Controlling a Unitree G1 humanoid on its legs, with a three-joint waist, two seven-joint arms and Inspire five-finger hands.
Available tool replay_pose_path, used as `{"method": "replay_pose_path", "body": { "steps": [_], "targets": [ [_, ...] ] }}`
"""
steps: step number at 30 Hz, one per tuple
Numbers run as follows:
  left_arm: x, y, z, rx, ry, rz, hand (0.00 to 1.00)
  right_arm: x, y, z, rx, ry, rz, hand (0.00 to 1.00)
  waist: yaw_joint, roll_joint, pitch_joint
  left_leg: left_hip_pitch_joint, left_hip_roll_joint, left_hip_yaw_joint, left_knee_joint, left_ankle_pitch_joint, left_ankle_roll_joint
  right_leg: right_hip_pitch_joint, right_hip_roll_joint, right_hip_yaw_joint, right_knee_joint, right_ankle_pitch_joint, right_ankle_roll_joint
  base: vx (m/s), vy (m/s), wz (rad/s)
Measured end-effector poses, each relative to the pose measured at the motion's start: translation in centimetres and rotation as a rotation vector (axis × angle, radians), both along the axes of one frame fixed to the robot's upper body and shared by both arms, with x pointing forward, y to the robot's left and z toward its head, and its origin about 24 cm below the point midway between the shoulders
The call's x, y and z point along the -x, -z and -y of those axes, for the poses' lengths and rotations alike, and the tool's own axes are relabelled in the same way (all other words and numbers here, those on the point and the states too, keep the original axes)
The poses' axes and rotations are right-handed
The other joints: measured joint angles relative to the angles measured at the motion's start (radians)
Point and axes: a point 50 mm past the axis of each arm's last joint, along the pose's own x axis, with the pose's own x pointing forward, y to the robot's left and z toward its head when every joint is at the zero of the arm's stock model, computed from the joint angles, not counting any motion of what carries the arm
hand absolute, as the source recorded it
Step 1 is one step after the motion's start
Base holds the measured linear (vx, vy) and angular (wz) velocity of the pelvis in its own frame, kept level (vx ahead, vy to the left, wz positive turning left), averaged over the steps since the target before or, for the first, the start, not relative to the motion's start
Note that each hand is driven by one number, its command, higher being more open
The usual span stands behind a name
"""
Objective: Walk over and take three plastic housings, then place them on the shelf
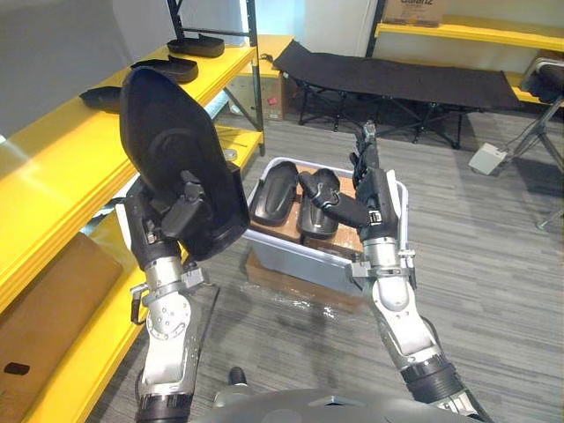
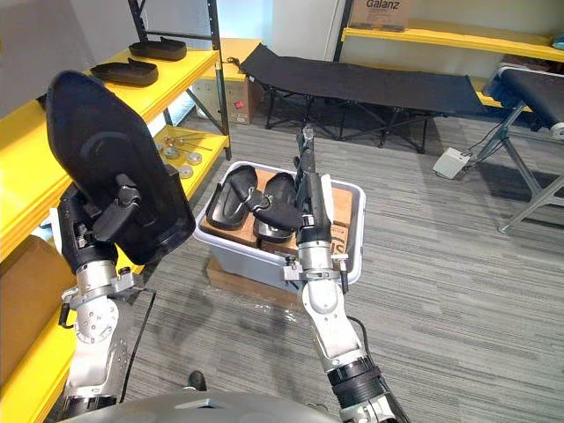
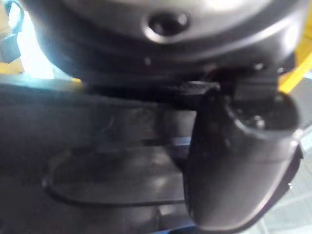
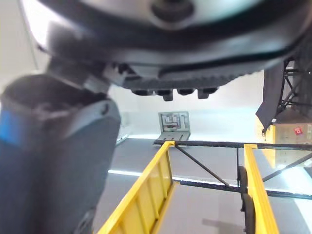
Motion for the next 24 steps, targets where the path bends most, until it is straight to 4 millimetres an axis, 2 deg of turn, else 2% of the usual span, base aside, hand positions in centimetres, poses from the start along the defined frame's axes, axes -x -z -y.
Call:
{"method": "replay_pose_path", "body": {
  "steps": [2,6,7,10,14,17,21,23,24],
  "targets": [
    [0.8,-0.1,0.0,-0.010,0.016,0.003,0.00,0.8,0.9,0.7,0.007,-0.014,-0.061,1.00,-0.003,0.001,-0.002,0.003,0.000,0.006,-0.001,-0.004,0.001,0.000,0.000,0.006,-0.004,0.000,0.000,0.02,0.003,-0.11],
    [2.3,-0.3,-0.1,0.007,0.019,0.009,0.00,3.2,6.1,2.5,-0.024,-0.064,-0.393,1.00,-0.005,0.002,-0.003,0.007,0.001,0.018,-0.001,-0.013,-0.004,-0.001,0.001,0.014,-0.010,-0.001,0.001,0.01,0.001,-0.07],
    [2.9,-0.1,-0.3,0.039,0.016,0.006,0.00,4.2,8.1,3.0,-0.050,-0.073,-0.499,1.00,-0.007,0.002,-0.003,0.008,0.001,0.019,-0.001,-0.014,-0.004,-0.002,0.001,0.016,-0.010,-0.001,0.002,0.02,0.000,-0.06],
    [3.8,0.5,-0.9,0.103,-0.025,-0.015,0.00,5.8,10.8,3.8,-0.088,-0.066,-0.642,1.00,-0.008,0.005,-0.002,0.008,0.001,0.021,0.001,-0.017,-0.007,-0.007,0.001,0.022,-0.011,0.001,0.006,0.02,0.000,-0.07],
    [4.4,0.8,-1.8,0.119,-0.099,-0.025,0.00,5.1,10.4,3.4,-0.147,-0.092,-0.613,1.00,0.000,0.006,-0.001,0.006,0.001,0.009,0.001,-0.018,-0.008,0.000,0.002,0.008,-0.011,0.000,0.006,-0.01,-0.001,0.10],
    [5.0,0.3,-3.1,0.108,-0.182,-0.004,0.00,3.4,9.2,2.1,-0.139,-0.154,-0.552,1.00,0.011,0.006,-0.001,-0.021,-0.001,-0.034,0.002,-0.018,-0.008,0.004,0.005,-0.032,-0.010,-0.005,0.003,-0.03,-0.008,0.37],
    [6.3,-0.2,-4.6,0.096,-0.282,0.015,0.00,2.5,8.9,0.4,-0.118,-0.226,-0.540,1.00,0.069,0.004,-0.001,-0.047,-0.017,-0.122,0.002,-0.007,-0.002,0.043,0.004,-0.120,-0.007,-0.019,0.013,-0.01,-0.015,0.66],
    [8.0,-0.3,-5.7,0.076,-0.353,-0.001,0.00,2.3,9.3,-0.4,-0.067,-0.256,-0.554,1.00,0.111,-0.004,-0.003,-0.060,-0.030,-0.187,0.002,-0.003,0.000,0.070,-0.001,-0.182,0.018,-0.048,0.020,0.02,-0.024,0.85],
    [8.4,-0.3,-5.9,0.074,-0.371,-0.006,0.00,2.3,9.3,-0.5,-0.062,-0.262,-0.555,1.00,0.117,-0.006,-0.004,-0.069,-0.034,-0.206,0.002,0.000,0.000,0.073,-0.002,-0.200,0.026,-0.055,0.021,0.01,-0.026,0.85]
  ]
}}
